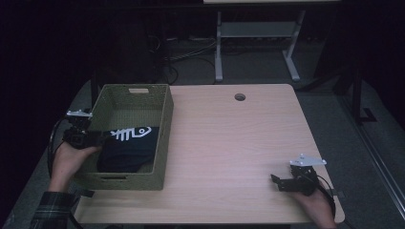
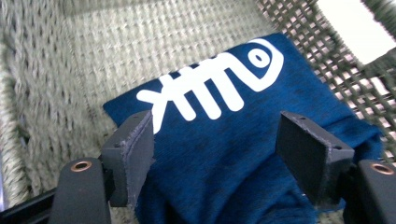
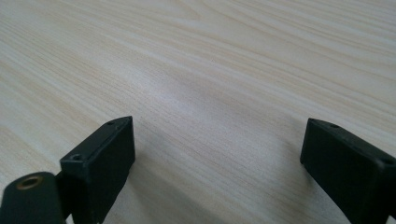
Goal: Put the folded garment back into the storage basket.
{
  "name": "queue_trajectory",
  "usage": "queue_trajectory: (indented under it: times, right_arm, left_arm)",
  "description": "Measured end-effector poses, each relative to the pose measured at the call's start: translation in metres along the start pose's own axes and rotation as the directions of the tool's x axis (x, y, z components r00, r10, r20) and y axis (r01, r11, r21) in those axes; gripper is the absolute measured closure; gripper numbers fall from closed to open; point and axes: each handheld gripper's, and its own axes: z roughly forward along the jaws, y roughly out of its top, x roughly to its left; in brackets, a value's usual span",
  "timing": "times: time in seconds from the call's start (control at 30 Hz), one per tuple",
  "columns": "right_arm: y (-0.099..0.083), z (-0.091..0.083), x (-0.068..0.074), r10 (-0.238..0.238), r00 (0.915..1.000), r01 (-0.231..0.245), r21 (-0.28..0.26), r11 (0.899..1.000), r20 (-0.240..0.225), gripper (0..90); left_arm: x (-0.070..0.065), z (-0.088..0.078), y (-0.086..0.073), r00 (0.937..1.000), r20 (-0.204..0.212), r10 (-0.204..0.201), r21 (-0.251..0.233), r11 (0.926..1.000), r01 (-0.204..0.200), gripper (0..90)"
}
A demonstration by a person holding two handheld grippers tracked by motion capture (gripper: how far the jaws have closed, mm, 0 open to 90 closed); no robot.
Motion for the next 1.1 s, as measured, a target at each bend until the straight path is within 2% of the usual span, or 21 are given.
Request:
queue_trajectory:
  times: [0.3,0.5,0.63,0.9,1.1]
  right_arm:
    - [0.0,0.0,0.0,0.0,1.0,0.0,0.0,1.0,0.0,9.9]
    - [0.0,0.0,0.0,0.0,1.0,0.0,0.0,1.0,0.0,9.8]
    - [0.0,0.0,0.0,0.002,1.0,-0.002,0.001,1.0,0.0,9.8]
    - [0.0,0.0,0.0,0.002,1.0,-0.002,0.001,1.0,0.001,9.9]
    - [0.0,0.0,0.0,0.0,1.0,0.0,0.0,1.0,0.0,9.8]
  left_arm:
    - [-0.034,-0.004,0.016,0.9964,0.069,0.048,-0.075,0.9963,-0.043,21.5]
    - [-0.061,-0.001,0.028,0.9907,0.117,0.07,-0.136,0.9893,-0.054,17.9]
    - [-0.078,0.002,0.034,0.9858,0.139,0.094,-0.152,0.9857,-0.073,16.6]
    - [-0.119,0.013,0.044,0.9695,0.196,0.147,-0.194,0.975,-0.108,13.1]
    - [-0.154,0.025,0.049,0.9501,0.242,0.196,-0.202,0.968,-0.148,13.0]
